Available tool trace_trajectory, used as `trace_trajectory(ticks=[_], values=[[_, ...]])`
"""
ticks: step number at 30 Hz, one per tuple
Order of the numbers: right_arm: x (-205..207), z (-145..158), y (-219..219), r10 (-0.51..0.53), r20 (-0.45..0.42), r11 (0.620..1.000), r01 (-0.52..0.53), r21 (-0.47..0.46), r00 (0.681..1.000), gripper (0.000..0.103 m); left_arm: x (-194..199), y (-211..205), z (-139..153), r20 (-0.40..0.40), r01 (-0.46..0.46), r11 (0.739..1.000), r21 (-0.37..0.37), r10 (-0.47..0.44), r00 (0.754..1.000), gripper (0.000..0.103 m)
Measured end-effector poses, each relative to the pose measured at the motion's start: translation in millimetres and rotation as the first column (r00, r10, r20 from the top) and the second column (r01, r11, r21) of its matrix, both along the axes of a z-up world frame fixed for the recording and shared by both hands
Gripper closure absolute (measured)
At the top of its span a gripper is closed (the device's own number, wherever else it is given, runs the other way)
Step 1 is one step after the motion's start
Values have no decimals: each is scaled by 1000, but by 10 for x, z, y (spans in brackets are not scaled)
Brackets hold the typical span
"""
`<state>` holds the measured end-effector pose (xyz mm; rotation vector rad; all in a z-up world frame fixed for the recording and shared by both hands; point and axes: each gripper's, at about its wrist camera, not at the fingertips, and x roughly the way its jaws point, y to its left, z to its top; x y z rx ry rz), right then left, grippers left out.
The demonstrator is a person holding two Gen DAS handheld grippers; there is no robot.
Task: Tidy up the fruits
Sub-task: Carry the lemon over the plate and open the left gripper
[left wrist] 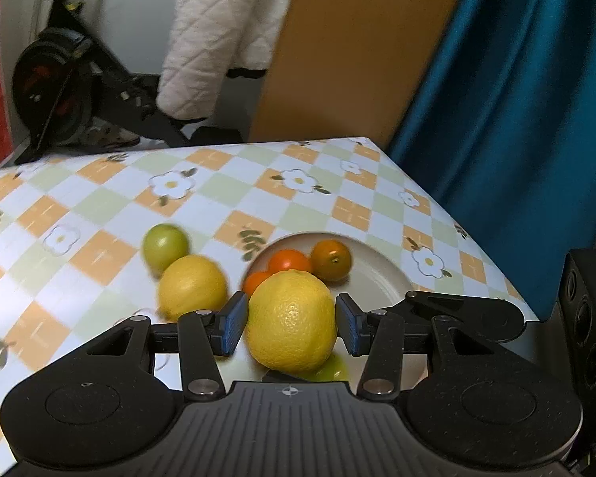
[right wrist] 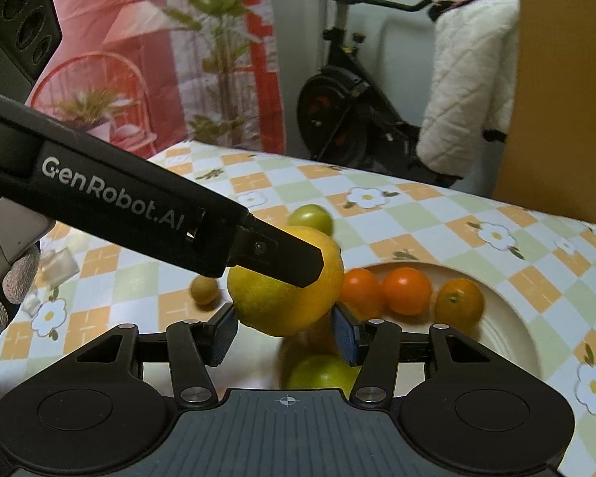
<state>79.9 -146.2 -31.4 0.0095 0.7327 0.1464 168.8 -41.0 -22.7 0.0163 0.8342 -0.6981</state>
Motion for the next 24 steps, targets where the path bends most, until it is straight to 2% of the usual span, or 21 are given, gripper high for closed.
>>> trace_trajectory(ticks=[5, 10, 24], values=[[-67, -38, -298, -56, 5, 998, 56, 21, 998, 55, 61, -263, -38, -18, 33, 999, 13, -33, 999, 52], [-104, -138, -552, -114, -12, 992, 115, 49, 993, 55, 91, -538, -119, -17, 60, 996, 60, -60, 998, 52], [46, -402, -729, -162, -82, 980, 170, 101, 983, 55, 294, -667, -315, -64, 49, 992, 116, -41, 997, 51]])
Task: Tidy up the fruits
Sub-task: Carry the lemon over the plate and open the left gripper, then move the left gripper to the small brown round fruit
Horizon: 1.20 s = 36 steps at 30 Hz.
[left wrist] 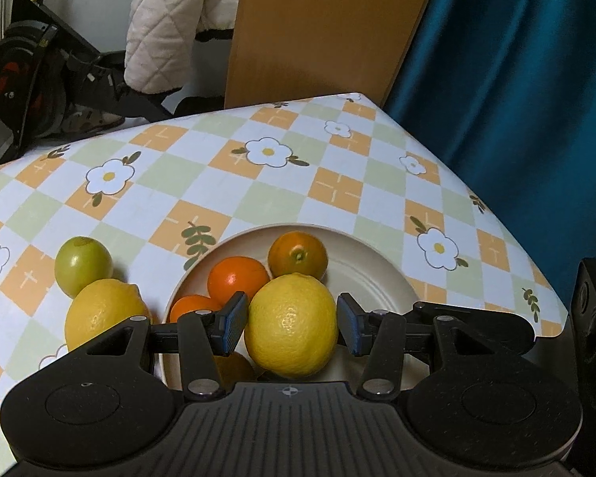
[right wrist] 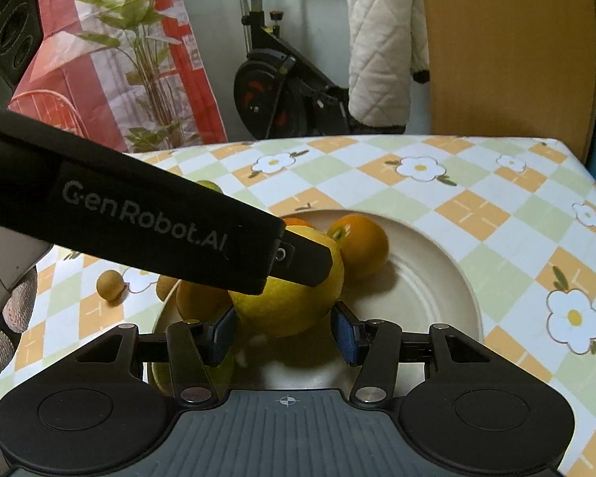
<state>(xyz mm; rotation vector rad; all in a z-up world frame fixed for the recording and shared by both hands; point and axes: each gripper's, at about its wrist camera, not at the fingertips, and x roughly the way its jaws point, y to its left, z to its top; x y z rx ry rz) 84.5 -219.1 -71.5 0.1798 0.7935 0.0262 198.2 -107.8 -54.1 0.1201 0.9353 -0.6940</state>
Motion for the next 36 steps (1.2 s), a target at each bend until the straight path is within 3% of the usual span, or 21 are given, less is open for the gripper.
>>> trace_trajectory(ticks=[22, 36], values=[[111, 4, 83, 3, -34, 999, -4, -48, 999, 54, 27, 82, -9, 10, -22, 1000, -18, 22, 1000, 52], [-6, 276, 123, 0, 26, 996, 2, -90, 1000, 53, -5, 521, 331, 58, -124, 983, -139, 133, 989, 52]])
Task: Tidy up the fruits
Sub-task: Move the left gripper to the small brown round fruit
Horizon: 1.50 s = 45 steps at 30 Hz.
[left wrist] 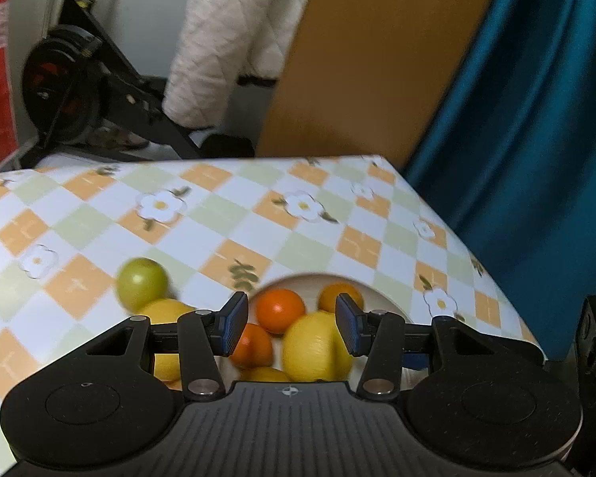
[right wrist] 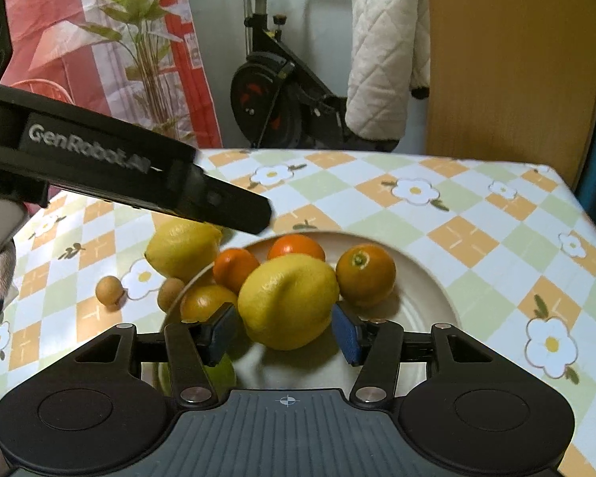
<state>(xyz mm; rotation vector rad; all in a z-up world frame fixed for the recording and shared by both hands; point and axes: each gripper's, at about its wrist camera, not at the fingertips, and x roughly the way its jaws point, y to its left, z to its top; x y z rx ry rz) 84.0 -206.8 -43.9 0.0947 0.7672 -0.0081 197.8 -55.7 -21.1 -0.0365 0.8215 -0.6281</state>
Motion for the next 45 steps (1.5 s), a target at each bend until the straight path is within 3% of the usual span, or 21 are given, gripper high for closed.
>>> trace_trajectory(ticks=[4, 9, 15, 18, 26, 45], values=[[-45, 103, 33, 7, 34, 1000, -7, -2, 999, 53, -28, 278, 112, 32, -52, 999, -3, 53, 998, 52], [-50, 169, 137, 39, 56, 999, -39, -7, 998, 54, -63, 606, 189, 84, -134, 989, 65, 129, 988, 52], [-28, 183, 364, 107, 57, 994, -106, -22, 993, 55, -111, 954, 241, 119, -207, 976, 66, 199, 973, 52], [12, 193, 482, 145, 52, 989, -143, -36, 988, 60, -142, 1058, 214, 140, -235, 968, 86, 222, 965, 52], [221, 120, 827, 246, -23, 963, -247, -104, 969, 73, -222, 1279, 18, 126, -269, 961, 67, 260, 957, 52], [742, -212, 1216, 302, -213, 904, -350, -245, 929, 77, -204, 1458, -287, 58, -279, 960, 25, 277, 959, 54]])
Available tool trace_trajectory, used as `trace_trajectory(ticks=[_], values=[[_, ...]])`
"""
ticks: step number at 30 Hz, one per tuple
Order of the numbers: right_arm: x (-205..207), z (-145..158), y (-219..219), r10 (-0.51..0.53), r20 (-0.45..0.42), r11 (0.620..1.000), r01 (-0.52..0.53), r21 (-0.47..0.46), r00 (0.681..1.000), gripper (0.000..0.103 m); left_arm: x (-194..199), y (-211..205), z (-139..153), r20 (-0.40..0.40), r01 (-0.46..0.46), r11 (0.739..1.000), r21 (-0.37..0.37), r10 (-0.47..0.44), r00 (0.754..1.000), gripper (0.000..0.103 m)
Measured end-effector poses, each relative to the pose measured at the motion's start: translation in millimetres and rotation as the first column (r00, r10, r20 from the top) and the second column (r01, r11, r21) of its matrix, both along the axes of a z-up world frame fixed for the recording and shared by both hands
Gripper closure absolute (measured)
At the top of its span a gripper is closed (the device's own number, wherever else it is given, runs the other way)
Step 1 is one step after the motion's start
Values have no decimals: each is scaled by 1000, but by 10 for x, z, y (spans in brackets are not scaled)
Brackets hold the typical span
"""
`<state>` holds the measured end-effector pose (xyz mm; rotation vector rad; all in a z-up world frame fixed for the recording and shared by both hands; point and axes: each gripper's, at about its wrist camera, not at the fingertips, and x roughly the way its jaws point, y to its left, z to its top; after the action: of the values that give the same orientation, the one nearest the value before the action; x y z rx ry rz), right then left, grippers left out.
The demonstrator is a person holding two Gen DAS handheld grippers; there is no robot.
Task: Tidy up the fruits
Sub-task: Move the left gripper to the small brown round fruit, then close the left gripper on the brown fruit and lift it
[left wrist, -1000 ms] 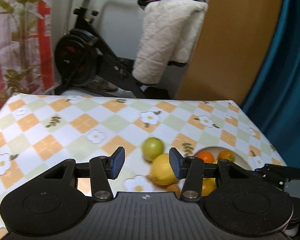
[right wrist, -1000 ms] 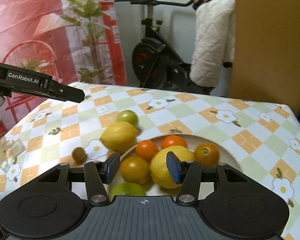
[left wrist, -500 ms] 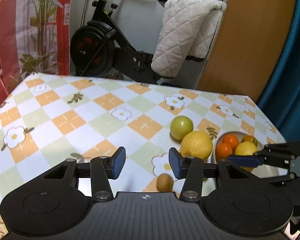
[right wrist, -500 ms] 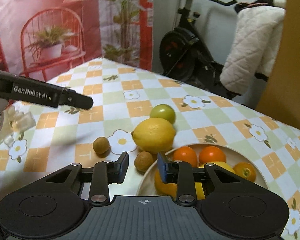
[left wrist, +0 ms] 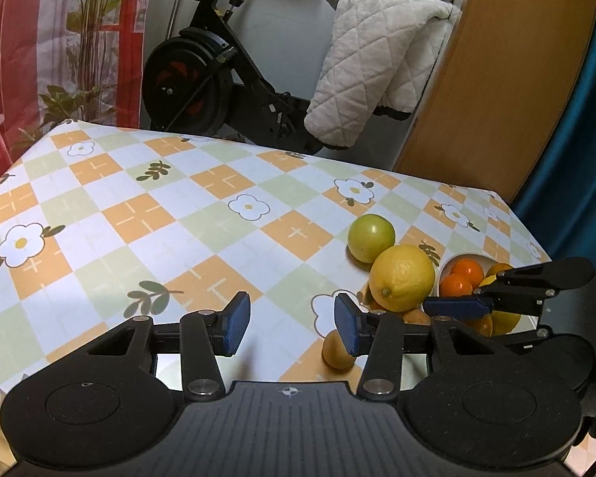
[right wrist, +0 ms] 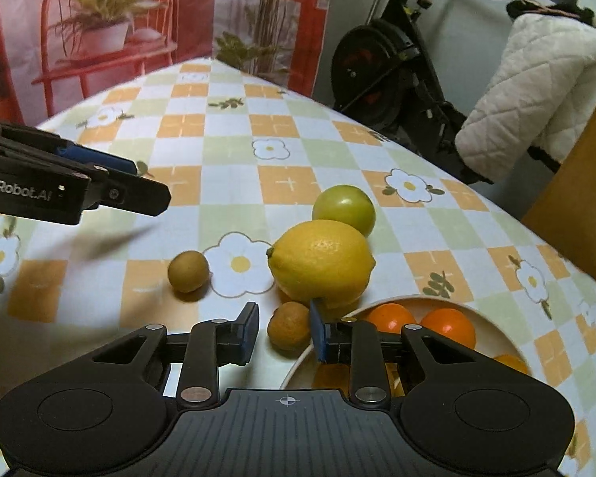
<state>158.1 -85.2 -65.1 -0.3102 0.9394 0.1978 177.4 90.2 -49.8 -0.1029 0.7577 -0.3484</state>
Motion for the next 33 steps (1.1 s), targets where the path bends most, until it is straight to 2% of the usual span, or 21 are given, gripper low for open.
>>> trace_trajectory(ticks=[6, 14, 25, 30, 31, 33], values=[[38, -36, 65, 15, -10, 998, -15, -59, 1000, 77, -16, 9, -34, -13, 8, 1000, -10, -8, 1000, 59], [42, -111, 156, 41, -29, 993, -43, -107, 999, 79, -43, -30, -87, -33, 30, 999, -26, -31, 999, 60], [-125, 28, 55, -1, 25, 1000, 1, -15, 1000, 79, 47, -219, -258, -79, 101, 995, -6, -101, 992, 60], [-224, 95, -1, -19, 46, 1000, 18, 18, 999, 79, 60, -283, -328, -86, 102, 995, 17, -100, 991, 60], [-245, 109, -16, -24, 50, 999, 23, 25, 998, 79, 57, -281, -327, -86, 99, 995, 18, -97, 992, 61], [-283, 137, -46, -33, 59, 999, 31, 36, 998, 79, 51, -273, -316, -87, 101, 995, 14, -100, 991, 71]])
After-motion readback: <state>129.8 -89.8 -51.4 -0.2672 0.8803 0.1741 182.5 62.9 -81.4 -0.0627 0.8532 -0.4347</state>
